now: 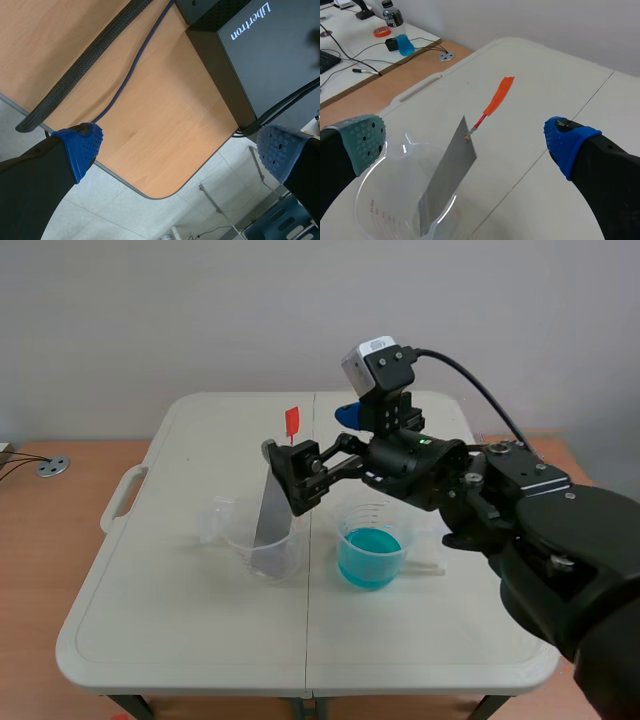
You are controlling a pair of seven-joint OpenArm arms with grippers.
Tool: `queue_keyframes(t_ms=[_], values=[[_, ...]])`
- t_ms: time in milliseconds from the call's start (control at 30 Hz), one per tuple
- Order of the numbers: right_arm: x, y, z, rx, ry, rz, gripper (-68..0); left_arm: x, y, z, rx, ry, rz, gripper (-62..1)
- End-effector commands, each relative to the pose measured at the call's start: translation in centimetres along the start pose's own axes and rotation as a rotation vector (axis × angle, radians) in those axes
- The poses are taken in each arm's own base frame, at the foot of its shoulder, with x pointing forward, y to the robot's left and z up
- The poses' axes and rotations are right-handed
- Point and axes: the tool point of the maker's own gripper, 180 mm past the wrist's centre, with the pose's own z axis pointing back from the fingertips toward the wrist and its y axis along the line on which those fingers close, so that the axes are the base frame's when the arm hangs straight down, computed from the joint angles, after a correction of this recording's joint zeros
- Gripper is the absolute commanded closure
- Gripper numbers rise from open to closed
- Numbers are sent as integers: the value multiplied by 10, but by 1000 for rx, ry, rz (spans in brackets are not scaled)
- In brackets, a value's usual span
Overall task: Hold the metal plate by the orange handle, dip it into the blue solution, take it out and point at it, then put the plate back in the beaker on the left.
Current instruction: 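Return to the home posture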
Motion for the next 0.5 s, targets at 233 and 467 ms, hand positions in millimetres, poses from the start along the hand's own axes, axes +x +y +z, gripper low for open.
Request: queue_keyframes(t_ms=[233,467], values=[[32,-12,42,-64,-76,88,-665,23,15,-4,39,-58,-10,-623],[31,-14,85,-115,-54,119,-665,99,129,49,402,-308,-2,-623]])
